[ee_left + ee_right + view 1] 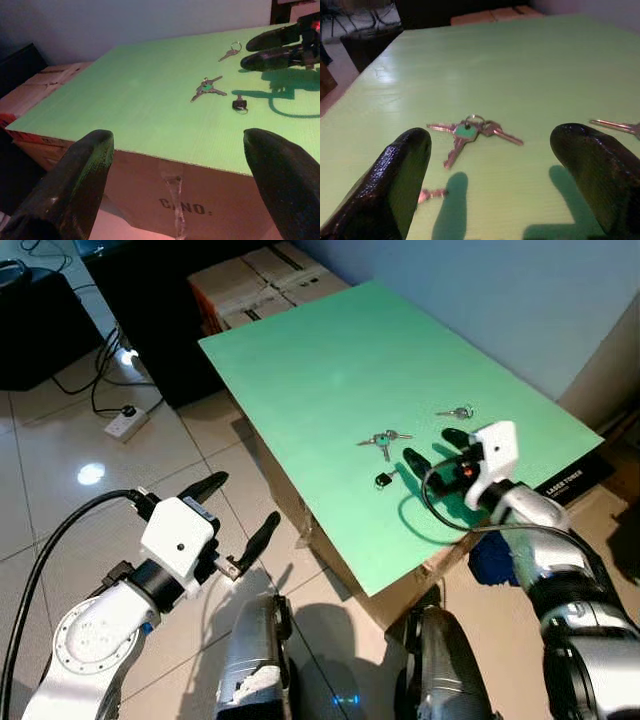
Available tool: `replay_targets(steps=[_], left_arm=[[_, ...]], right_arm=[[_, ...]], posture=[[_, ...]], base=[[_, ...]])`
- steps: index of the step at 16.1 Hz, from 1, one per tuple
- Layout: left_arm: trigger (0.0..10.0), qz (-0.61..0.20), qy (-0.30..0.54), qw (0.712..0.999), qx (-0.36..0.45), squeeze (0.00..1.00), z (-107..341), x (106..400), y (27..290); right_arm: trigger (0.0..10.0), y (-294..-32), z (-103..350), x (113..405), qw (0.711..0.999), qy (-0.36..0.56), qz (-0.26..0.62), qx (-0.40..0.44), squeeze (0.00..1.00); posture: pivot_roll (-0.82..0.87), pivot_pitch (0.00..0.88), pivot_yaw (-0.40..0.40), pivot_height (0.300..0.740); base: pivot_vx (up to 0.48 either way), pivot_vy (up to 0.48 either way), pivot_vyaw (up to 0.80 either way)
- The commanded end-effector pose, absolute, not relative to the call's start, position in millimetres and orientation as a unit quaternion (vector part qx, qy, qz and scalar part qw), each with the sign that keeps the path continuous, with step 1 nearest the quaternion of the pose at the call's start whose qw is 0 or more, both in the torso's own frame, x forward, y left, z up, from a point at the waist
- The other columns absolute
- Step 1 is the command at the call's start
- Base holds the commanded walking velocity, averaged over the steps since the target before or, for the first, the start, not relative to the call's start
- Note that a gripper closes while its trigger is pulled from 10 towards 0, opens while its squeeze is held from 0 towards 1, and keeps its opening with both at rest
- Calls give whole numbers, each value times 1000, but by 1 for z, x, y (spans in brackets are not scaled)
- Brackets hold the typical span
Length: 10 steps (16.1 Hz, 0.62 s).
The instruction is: Hang keys on a hook
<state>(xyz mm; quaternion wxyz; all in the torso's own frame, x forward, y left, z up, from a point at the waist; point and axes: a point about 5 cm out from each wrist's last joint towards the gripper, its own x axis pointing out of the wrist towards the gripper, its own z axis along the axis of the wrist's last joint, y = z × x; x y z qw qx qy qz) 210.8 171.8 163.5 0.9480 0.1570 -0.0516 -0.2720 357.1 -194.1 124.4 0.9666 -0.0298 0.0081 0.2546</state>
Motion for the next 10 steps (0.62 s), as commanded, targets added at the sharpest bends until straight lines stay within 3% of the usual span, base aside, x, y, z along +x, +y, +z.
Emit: replay_targets(steps=[1, 10], left_arm=[[10000, -269, -48, 949, 160, 0, 166, 208, 176], [10000, -270, -36, 948, 166, 0, 168, 203, 181]], right_arm=[[10000, -195, 127, 361, 969, 4, 249, -9, 0], [10000, -190, 116, 368, 971, 62, 211, -97, 0]], posture=[[230, 238, 92, 601], [252, 253, 105, 601]], base=[[0, 0, 0], [0, 0, 0]])
